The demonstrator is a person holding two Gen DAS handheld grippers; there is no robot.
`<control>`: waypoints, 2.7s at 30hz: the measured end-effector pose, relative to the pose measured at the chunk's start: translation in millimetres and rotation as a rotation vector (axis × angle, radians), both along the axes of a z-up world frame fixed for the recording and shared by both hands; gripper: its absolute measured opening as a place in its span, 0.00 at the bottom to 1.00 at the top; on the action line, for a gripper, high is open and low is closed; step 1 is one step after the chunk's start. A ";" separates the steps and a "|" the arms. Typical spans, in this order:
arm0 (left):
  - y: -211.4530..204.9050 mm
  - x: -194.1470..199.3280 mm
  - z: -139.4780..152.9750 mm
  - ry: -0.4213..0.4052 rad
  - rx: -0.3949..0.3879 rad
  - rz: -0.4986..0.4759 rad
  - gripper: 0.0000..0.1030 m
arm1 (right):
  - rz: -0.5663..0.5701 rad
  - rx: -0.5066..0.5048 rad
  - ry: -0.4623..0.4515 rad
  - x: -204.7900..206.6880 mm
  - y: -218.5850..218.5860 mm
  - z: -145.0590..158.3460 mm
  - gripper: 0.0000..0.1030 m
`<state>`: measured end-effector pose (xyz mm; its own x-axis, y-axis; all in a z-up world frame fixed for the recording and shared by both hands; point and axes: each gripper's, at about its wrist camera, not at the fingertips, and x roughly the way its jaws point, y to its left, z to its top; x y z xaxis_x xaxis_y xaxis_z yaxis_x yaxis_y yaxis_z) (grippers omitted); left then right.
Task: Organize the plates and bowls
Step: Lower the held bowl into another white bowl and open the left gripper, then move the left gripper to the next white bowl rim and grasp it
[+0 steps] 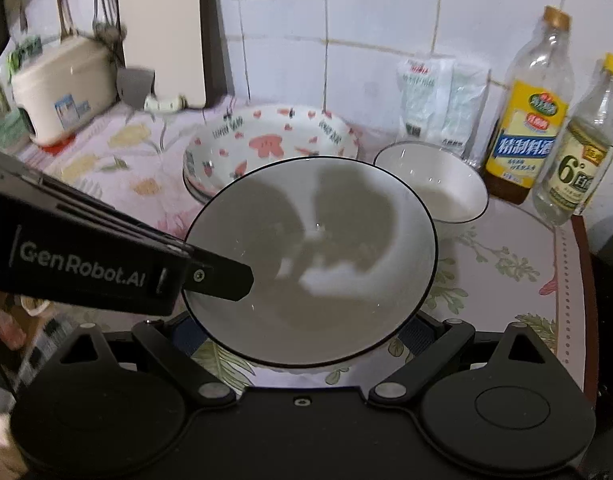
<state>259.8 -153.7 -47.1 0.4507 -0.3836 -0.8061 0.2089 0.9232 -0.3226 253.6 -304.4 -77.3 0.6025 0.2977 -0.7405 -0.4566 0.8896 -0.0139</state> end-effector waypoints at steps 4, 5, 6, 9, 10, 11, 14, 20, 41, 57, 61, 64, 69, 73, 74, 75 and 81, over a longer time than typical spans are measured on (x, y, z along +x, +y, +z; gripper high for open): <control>-1.0 6.5 -7.8 0.019 -0.009 0.001 0.21 | 0.023 -0.064 -0.018 4.4 5.7 -5.6 0.95; -1.1 7.5 -8.7 0.019 -0.009 0.001 0.21 | 0.024 -0.067 -0.015 6.4 5.8 -6.5 0.95; -1.3 8.5 -9.5 0.019 -0.007 0.000 0.21 | 0.024 -0.066 -0.010 8.4 5.4 -7.1 0.95; -1.6 9.8 -10.7 0.020 0.003 -0.003 0.21 | 0.029 -0.057 0.006 13.4 4.8 -10.0 0.95; -1.9 10.0 -11.2 0.018 0.007 -0.006 0.21 | 0.031 -0.056 0.009 14.0 4.7 -11.3 0.95; -1.4 10.9 -11.7 0.020 0.006 -0.008 0.21 | 0.032 -0.057 0.009 14.6 5.2 -12.5 0.96; -1.2 13.1 -14.1 0.021 0.013 -0.009 0.21 | 0.034 -0.060 -0.002 14.0 6.1 -13.6 0.96; 0.1 15.1 -17.3 0.001 0.034 0.014 0.21 | 0.067 -0.082 -0.030 11.7 7.5 -16.6 0.96; 9.1 -39.6 39.6 -0.175 0.047 -0.053 0.43 | 0.036 0.035 -0.246 -52.0 -47.8 38.0 0.98; -2.8 -57.7 84.2 -0.303 0.031 -0.145 0.46 | -0.088 0.238 -0.230 -48.6 -116.0 81.0 0.98; -8.3 -38.6 82.4 -0.331 0.024 -0.136 0.48 | -0.093 0.279 -0.221 -34.8 -119.7 82.6 0.98; -9.5 -22.0 74.9 -0.365 0.026 -0.102 0.53 | -0.093 0.312 -0.202 -19.9 -120.3 80.9 0.98; -6.6 8.3 51.6 -0.371 -0.005 -0.074 0.53 | -0.111 0.343 -0.150 13.9 -121.1 70.7 0.98; -10.1 32.4 35.0 -0.348 -0.044 -0.085 0.53 | -0.132 0.375 -0.098 40.3 -123.9 58.0 0.98; -12.4 39.0 31.7 -0.341 -0.048 -0.086 0.53 | -0.138 0.380 -0.087 47.3 -124.2 54.4 0.98; -15.0 47.8 27.8 -0.332 -0.048 -0.091 0.53 | -0.143 0.384 -0.076 54.6 -124.1 50.5 0.97; -39.2 94.8 5.3 -0.242 0.010 -0.155 0.51 | -0.181 0.389 -0.005 93.5 -122.7 25.5 0.93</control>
